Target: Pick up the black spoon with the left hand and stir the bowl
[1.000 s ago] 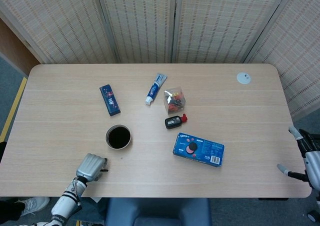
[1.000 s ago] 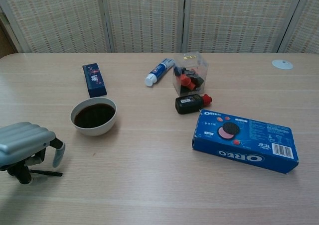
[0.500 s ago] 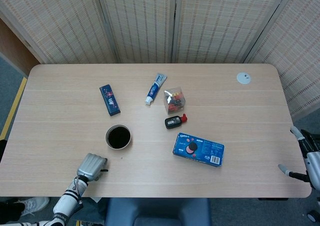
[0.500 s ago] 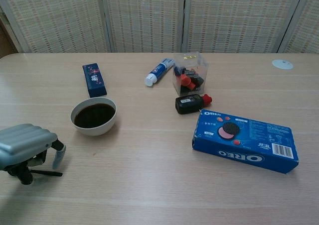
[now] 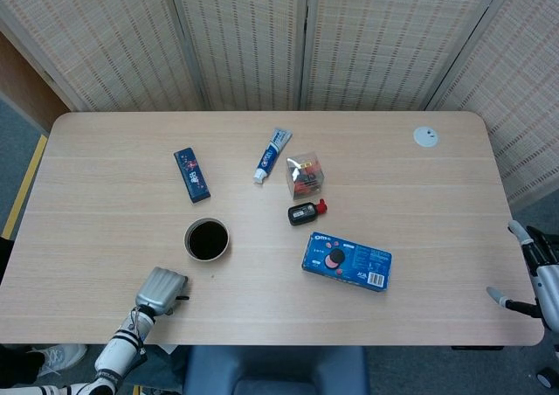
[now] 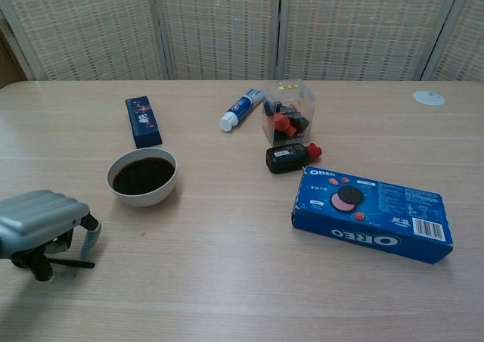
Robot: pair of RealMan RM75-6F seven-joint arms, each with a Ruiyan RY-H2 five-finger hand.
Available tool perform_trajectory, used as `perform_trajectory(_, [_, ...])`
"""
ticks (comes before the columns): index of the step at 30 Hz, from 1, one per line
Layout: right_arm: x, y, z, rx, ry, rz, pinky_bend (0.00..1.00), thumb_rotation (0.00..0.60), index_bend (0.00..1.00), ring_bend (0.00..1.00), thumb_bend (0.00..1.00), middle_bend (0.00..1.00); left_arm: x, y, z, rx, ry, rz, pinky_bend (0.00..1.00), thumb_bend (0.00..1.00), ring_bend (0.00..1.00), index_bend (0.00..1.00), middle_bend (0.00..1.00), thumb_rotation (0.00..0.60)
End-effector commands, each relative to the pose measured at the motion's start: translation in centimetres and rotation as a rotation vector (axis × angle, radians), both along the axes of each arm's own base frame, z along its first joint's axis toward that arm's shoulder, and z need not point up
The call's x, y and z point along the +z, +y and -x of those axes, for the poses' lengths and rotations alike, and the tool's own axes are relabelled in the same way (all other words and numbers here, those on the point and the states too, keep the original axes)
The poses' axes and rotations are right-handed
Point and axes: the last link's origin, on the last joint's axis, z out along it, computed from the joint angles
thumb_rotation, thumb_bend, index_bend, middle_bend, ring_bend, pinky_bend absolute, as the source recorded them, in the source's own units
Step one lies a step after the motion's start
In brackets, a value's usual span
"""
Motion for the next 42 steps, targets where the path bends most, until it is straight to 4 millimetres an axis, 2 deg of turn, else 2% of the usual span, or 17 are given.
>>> perform_trajectory(1, [0.0,0.0,0.0,-0.002,0.001,-0.001,0.21,0.6,0.0,0.08,0.02,0.15,-0.1,0.0,0.0,0.003,-0.001,0.001,1.0,0.3,1.0,0.53,1.0,0.6])
perform_trajectory(20, [0.2,0.1,0.2,-0.01,-0.001,0.008,0.21,0.6,0.0,0.08,0.02,0.15,-0.4,0.1,0.1,0.024,-0.004,0.014,1.0,0.37,1.0,0.58,1.0,0.6])
perform_trajectory(25, [0.2,0.1,0.2,-0.012,-0.001,0.01,0.21,0.6,0.0,0.08,0.02,0.15,0.1,0.2,0.0,0.039,-0.029,0.002,1.0,0.38,1.0,0.59,1.0,0.6])
perform_trajectory(30, [0.3,0.1,0.0,-0.005,-0.001,0.011,0.21,0.6,0.0,0.08,0.02,0.15,1.9,0.7,0.0,0.089,-0.1,-0.033,1.0,0.38,1.0,0.6,1.0,0.6])
perform_trajectory(42, [0.2,0.1,-0.1,0.003,-0.004,0.009,0.21,0.6,0.0,0.08,0.02,0.15,8.1,1.8,-0.1,0.175,-0.368,-0.196,1.0,0.38,1.0,0.61,1.0,0.6])
